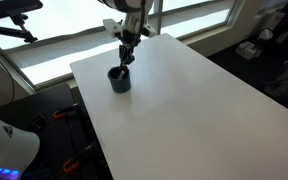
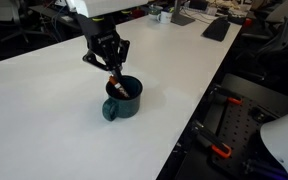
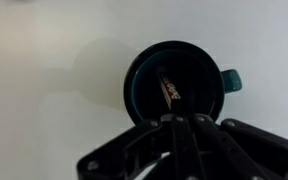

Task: Remove the marker from the cup

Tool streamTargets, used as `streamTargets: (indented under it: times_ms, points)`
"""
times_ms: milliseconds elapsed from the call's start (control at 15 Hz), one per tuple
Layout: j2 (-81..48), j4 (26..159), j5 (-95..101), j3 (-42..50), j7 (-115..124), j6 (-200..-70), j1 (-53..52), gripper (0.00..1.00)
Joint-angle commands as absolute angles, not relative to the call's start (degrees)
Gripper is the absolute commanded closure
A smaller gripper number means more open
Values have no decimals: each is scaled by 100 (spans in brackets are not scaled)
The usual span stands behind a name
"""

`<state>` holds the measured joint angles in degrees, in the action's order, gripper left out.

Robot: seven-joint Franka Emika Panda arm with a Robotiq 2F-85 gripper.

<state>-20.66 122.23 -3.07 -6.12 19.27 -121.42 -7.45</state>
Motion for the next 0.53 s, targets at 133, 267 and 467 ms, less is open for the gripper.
streamTargets:
  times_ms: [133,267,467]
  points:
    - [-2070,12211,-325,-532,1894,-12109,-825,85]
    - [-2079,12210,-326,-531,1894,-12109,-825,69]
    - [-2088,12210,-326,-529,1894,-12109,-825,64]
